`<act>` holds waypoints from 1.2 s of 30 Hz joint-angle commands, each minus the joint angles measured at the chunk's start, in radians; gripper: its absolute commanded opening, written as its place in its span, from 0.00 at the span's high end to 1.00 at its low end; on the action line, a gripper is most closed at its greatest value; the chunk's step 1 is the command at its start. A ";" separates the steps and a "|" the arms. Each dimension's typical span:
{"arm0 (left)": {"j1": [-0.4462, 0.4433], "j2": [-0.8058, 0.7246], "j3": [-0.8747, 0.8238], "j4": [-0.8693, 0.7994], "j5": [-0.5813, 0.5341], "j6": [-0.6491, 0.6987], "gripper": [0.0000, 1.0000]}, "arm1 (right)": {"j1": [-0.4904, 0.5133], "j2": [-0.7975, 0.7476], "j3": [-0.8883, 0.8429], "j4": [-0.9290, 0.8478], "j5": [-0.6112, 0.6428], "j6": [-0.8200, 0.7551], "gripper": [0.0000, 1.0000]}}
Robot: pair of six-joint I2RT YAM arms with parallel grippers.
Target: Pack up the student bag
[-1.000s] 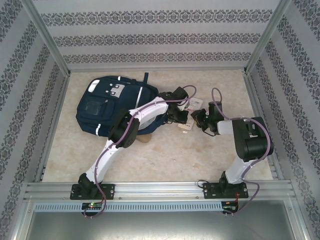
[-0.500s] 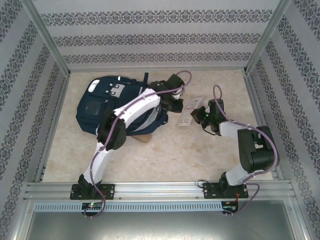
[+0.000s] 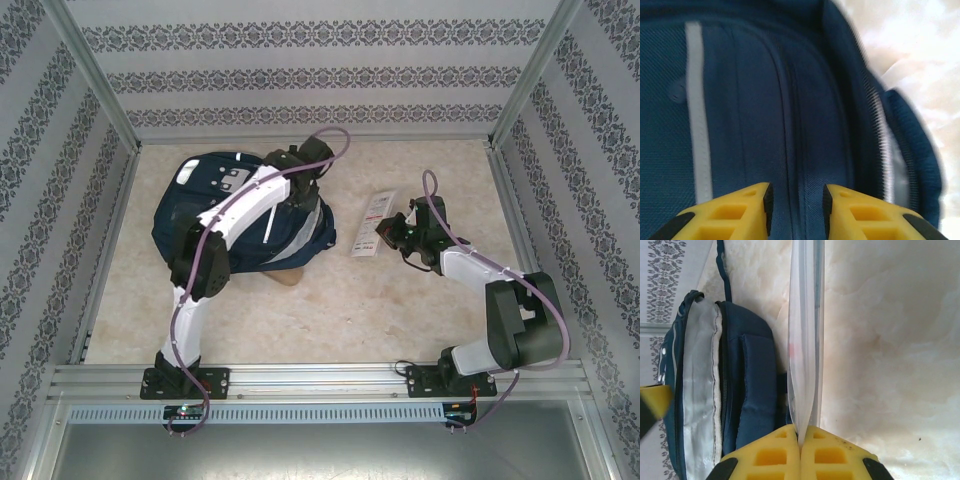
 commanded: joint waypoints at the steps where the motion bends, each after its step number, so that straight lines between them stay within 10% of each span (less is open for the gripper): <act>1: -0.007 0.025 -0.022 -0.065 -0.052 0.032 0.65 | 0.013 -0.034 0.029 -0.007 -0.013 -0.017 1.00; 5: -0.006 0.047 -0.039 -0.070 -0.080 0.035 0.68 | 0.036 -0.039 0.038 -0.008 -0.017 -0.012 1.00; 8: -0.006 0.030 -0.069 -0.057 -0.105 0.033 0.99 | 0.063 -0.036 0.063 0.001 -0.030 -0.007 1.00; 19: 0.023 -0.201 -0.022 -0.016 -0.084 0.005 1.00 | 0.190 0.061 0.192 0.141 -0.077 0.102 1.00; 36: 0.225 -0.415 -0.095 0.100 0.287 -0.131 1.00 | 0.454 0.518 0.590 0.304 -0.002 0.295 1.00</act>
